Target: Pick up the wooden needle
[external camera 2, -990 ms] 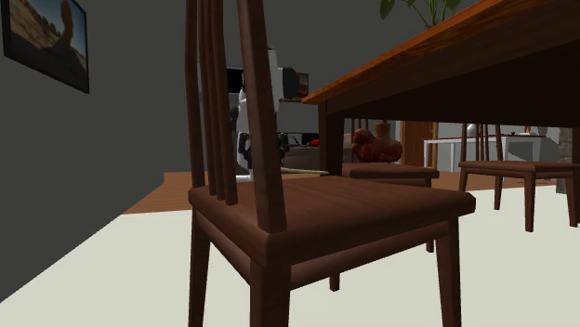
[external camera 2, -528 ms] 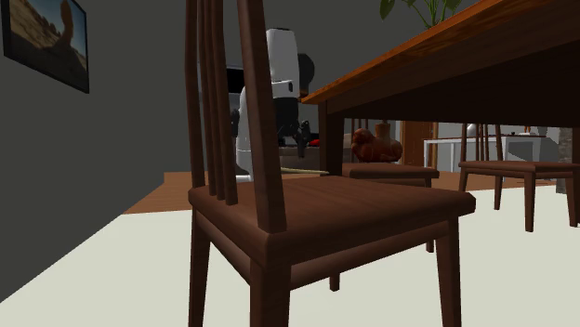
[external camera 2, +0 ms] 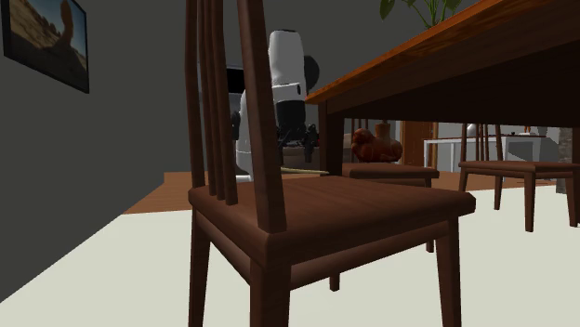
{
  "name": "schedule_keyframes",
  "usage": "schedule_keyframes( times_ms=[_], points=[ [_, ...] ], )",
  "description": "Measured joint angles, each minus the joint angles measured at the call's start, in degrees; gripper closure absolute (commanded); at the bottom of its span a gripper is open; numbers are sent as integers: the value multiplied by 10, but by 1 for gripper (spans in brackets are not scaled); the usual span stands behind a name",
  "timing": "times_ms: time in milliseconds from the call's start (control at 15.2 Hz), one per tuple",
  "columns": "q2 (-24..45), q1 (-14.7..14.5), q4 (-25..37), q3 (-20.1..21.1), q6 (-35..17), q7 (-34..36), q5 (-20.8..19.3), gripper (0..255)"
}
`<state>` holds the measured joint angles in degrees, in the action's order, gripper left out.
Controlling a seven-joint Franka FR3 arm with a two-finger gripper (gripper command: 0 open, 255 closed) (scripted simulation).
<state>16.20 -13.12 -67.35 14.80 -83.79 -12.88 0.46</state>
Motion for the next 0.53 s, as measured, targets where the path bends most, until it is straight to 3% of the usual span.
schedule_keyframes(
  times_ms=[132,198,528],
  points=[
    [-8,2,-30,0,-21,-2,2,0],
    [-10,2,-35,0,-25,-2,3,255],
    [-9,4,-27,-2,-21,-3,-1,255]
  ],
)
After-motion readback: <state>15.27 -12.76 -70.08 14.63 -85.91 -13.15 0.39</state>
